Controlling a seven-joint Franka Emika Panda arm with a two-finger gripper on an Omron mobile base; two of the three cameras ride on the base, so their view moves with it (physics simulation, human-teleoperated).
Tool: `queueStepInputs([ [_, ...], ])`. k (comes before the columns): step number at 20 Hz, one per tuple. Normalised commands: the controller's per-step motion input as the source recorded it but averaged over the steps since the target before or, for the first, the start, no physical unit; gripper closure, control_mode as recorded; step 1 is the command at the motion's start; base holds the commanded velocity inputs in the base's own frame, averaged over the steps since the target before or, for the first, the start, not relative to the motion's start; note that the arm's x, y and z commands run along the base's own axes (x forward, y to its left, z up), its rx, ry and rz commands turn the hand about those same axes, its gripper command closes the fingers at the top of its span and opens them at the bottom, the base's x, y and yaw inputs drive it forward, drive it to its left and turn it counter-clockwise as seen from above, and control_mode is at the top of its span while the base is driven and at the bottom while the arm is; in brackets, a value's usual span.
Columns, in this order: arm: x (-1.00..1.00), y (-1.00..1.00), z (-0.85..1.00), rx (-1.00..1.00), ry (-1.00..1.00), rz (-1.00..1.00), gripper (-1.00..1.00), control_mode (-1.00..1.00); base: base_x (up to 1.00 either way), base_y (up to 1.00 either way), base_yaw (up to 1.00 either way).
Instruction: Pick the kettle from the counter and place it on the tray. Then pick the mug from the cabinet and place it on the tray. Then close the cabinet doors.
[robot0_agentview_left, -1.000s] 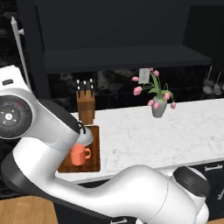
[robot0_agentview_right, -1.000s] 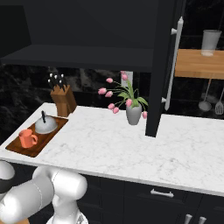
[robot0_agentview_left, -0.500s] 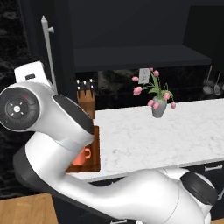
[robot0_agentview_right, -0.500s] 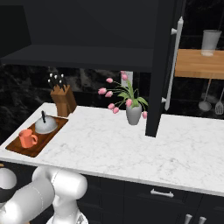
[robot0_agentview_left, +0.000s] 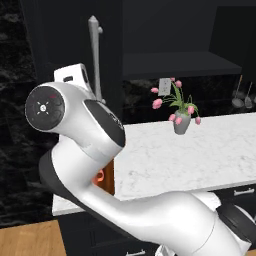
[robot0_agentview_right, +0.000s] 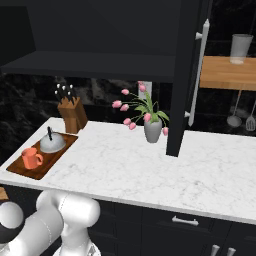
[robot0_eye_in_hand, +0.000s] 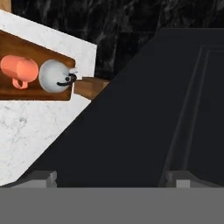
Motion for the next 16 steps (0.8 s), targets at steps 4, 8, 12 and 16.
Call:
queueStepInputs([
  [4,0.52,-0.66,0.0,-0.04,-0.01,-0.13,-1.0,-1.0,0.0,0.0,0.0],
  [8,0.59,-0.66,0.0,-0.02,-0.05,-0.1,-1.0,-1.0,0.0,0.0,0.0],
  [12,0.68,-0.58,0.0,0.0,-0.06,-0.06,-1.0,-1.0,0.0,0.0,0.0],
  [16,0.74,-0.52,-0.02,0.0,-0.06,-0.01,-1.0,-1.0,0.0,0.0,0.0],
])
